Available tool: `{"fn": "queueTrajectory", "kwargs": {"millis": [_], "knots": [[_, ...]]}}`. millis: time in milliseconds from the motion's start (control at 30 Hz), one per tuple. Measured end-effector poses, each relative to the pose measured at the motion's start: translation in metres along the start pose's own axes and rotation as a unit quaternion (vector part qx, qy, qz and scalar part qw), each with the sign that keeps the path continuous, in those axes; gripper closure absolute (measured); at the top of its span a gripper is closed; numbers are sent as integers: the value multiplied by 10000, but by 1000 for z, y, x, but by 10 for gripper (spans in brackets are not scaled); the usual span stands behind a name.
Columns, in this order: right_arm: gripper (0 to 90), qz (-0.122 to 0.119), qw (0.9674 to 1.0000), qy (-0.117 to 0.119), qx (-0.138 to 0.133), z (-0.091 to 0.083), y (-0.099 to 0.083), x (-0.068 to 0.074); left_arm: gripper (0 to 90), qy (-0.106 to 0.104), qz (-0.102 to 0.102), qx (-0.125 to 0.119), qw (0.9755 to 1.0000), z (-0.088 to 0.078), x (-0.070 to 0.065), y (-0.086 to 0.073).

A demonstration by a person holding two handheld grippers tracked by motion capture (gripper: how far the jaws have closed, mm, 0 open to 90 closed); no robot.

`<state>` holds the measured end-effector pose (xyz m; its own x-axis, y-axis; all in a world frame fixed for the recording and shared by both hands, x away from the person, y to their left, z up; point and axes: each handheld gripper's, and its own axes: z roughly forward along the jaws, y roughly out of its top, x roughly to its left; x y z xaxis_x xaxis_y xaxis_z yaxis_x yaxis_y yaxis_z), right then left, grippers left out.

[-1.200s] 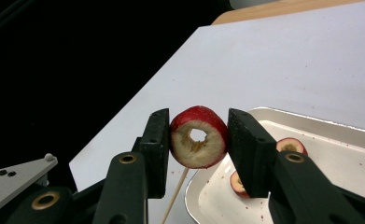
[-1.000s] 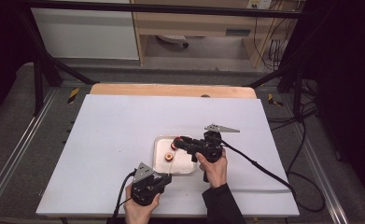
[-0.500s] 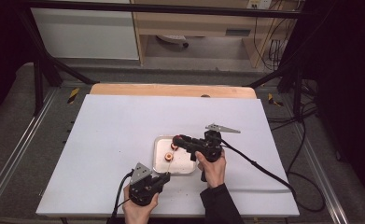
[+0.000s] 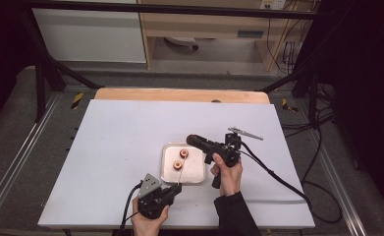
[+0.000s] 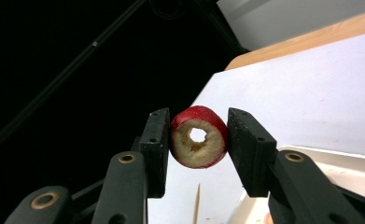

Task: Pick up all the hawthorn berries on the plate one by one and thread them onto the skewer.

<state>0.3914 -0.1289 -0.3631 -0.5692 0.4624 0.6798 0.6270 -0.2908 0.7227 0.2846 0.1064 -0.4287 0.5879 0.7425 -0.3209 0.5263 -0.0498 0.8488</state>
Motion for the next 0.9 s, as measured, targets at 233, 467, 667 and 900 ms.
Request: {"fn": "queueTrajectory", "kwargs": {"millis": [233,467,667,900], "knots": [[608,252,9995,180,59,1,-3,2,886,-21,78,-140,9999,1,-4,4],[607,224,9996,189,63,0,-4,3,886,-16,66,-203,9998,0,-6,4],[608,90,9998,147,26,-1,-3,3,886,-29,4,-261,9997,-4,-3,3],[607,12,9999,145,59,0,-5,2,886,-47,4,-194,9998,-2,-3,3]]}}
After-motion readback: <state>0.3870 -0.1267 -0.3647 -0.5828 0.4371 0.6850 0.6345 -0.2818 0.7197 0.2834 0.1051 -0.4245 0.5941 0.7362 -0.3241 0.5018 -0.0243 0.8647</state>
